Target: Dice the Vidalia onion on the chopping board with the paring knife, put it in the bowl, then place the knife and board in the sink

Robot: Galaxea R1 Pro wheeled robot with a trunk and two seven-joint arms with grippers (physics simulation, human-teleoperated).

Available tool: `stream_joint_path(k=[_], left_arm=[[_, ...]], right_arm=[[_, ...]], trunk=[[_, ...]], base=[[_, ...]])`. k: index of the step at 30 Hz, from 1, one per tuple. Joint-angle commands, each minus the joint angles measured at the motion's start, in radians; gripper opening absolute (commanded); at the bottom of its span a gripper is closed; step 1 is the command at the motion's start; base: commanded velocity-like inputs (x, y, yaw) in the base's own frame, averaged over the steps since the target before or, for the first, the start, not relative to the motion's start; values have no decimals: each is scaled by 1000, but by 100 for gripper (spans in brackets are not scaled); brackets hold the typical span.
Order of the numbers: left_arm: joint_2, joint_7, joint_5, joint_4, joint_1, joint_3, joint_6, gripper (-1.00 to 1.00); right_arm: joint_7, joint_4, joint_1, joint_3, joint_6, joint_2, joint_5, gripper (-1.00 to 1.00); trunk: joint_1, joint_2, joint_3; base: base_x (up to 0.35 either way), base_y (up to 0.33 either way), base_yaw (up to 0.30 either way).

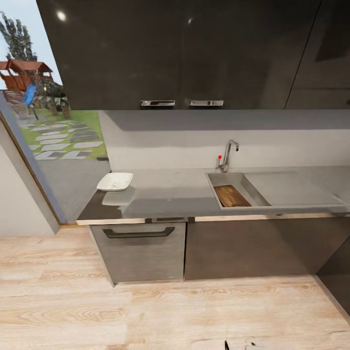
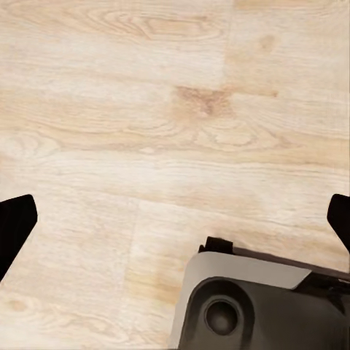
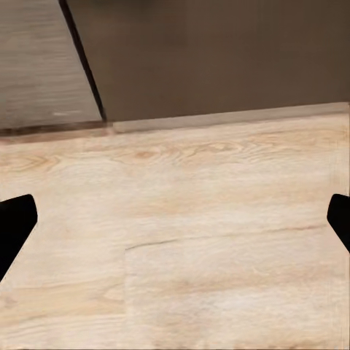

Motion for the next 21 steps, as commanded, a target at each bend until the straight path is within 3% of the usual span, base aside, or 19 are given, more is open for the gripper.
stream_joint_path(k=[1,4,8,21], left_arm=[[5,-1,10,0,-1,-3,-4,100],[33,0,10,0,-1,-3,-6,100],[53,-2,10,3,0,-5,-9,100],[55,-4,10,3,-1,-7,-9,100]], right_arm=[[0,0,17,-11,-21,6,9,100],[2,-1,65,-13,-92,24,9,100],[2,-4,82,-14,-117,27,9,100],[2,-5,85,-16,-126,26,9,100]], trunk=[[0,-2,-2],[0,-2,-2],[0,-2,-2],[0,-2,4]], base=[[0,0,0],[0,0,0],[0,0,0],[0,0,0]])
